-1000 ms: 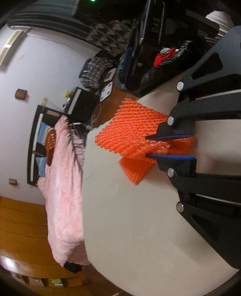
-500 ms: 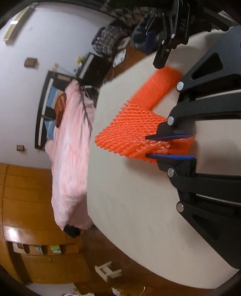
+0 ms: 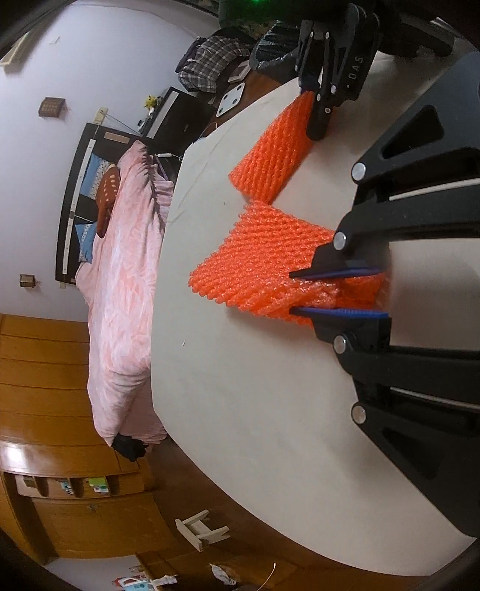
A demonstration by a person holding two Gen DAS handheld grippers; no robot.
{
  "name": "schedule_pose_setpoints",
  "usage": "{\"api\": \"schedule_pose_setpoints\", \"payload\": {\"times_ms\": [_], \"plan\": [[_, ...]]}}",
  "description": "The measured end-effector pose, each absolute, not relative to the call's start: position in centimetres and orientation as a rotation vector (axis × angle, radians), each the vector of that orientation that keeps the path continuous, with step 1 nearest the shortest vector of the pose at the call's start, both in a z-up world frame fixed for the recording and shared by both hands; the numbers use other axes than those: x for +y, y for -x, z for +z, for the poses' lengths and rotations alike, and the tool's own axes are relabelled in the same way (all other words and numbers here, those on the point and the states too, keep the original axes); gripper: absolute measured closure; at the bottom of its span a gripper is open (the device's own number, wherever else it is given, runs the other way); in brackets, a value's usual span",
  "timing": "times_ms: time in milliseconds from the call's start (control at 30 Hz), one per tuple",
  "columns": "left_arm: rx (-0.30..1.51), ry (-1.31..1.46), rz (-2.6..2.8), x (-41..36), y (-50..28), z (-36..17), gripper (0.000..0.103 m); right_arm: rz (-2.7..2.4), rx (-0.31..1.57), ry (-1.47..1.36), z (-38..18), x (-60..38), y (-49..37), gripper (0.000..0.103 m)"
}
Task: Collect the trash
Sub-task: 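Grasp the second orange mesh net with the right tool while the left tool holds its net, then carry both orange mesh nets over the bin with both tools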
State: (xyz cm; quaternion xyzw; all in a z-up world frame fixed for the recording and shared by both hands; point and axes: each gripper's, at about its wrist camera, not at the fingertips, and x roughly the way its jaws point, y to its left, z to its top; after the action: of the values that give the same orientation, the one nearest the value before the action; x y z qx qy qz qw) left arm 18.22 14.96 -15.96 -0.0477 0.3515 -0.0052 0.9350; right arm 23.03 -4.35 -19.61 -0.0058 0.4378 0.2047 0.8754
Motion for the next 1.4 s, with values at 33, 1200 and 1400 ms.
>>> {"api": "schedule_pose_setpoints", "payload": {"times_ms": [33, 1200, 1400], "plan": [[0.717, 0.097, -0.012, 14.8, -18.2, -15.9, 0.091, 0.436, 0.908, 0.0, -19.3, -4.4, -22.7, 0.08], [0.515, 0.028, -0.25, 1.8, -12.4, -4.1, 0.091, 0.272, 0.552, -0.182, -4.7, -18.8, -12.0, 0.08], [0.507, 0.01, -0.311, -0.9, -12.0, -3.6, 0.091, 0.222, 0.532, -0.176, -4.4, -21.3, -10.8, 0.08]]}}
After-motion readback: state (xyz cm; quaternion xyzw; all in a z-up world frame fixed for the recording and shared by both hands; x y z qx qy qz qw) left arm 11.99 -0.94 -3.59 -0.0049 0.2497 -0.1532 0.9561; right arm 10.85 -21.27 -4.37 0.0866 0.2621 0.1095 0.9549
